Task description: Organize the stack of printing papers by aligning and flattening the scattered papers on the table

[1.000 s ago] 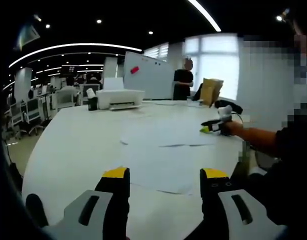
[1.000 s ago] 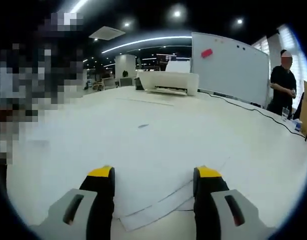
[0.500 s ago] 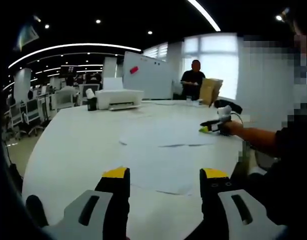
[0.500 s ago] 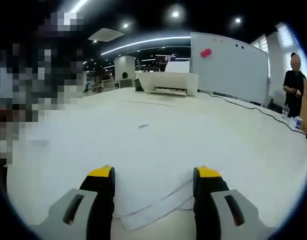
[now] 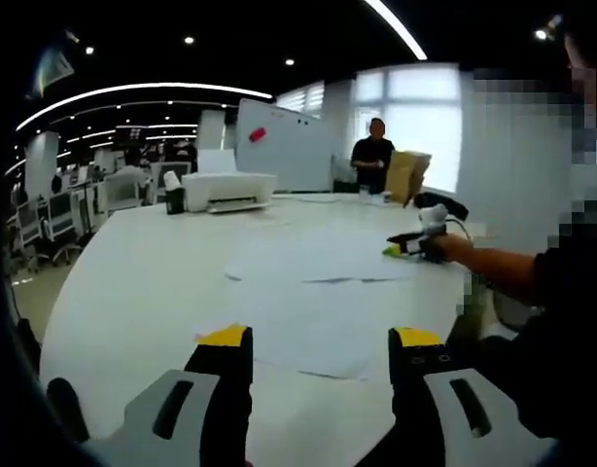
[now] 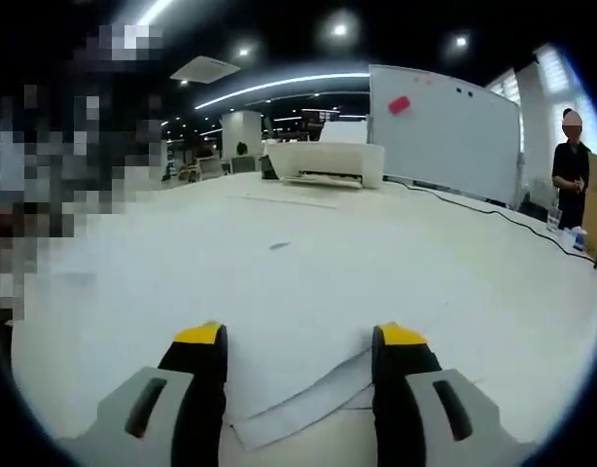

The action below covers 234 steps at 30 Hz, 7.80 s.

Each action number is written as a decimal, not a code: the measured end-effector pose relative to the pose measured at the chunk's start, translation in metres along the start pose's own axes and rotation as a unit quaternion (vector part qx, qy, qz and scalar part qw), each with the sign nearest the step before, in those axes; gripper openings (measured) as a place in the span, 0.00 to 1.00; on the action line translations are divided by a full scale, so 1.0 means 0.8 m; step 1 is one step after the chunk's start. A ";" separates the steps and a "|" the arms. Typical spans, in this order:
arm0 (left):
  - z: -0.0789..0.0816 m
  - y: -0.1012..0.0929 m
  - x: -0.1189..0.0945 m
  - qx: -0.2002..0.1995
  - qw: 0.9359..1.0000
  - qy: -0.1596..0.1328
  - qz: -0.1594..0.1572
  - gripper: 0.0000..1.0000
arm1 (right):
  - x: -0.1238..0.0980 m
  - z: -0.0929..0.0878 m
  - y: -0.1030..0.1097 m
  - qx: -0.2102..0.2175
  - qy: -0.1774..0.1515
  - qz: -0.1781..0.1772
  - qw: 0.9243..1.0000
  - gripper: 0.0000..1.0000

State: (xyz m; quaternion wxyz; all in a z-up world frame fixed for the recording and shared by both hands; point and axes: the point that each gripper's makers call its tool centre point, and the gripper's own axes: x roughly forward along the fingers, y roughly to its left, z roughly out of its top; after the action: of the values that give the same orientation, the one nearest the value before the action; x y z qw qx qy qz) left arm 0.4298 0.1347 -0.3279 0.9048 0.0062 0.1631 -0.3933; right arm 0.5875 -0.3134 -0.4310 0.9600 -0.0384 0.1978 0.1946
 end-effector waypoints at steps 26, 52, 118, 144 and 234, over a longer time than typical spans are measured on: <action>0.000 0.000 -0.002 -0.001 1.000 -0.003 0.000 0.59 | 0.000 0.004 0.012 -0.011 -0.006 0.021 1.000 0.25; 0.005 -0.002 0.000 0.004 1.000 -0.005 -0.004 0.59 | -0.011 0.017 0.030 -0.053 -0.029 0.024 0.998 0.01; 0.050 0.009 -0.001 -0.027 0.991 -0.129 0.007 0.38 | -0.143 0.167 0.081 -0.014 -0.237 0.057 0.970 0.00; 0.043 -0.006 0.019 -0.014 0.992 -0.127 -0.008 0.76 | -0.166 0.203 0.107 -0.019 -0.269 0.080 0.960 0.00; 0.040 -0.049 0.091 -0.106 0.976 -0.164 -0.092 0.73 | -0.273 0.330 0.251 0.006 -0.392 0.231 0.890 0.00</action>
State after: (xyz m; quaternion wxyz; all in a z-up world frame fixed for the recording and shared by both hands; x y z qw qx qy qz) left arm 0.4574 0.0518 -0.3151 0.8747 -0.1693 0.0526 -0.4511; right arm 0.4210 -0.1669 -0.1014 0.8875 0.0934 -0.1904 0.4091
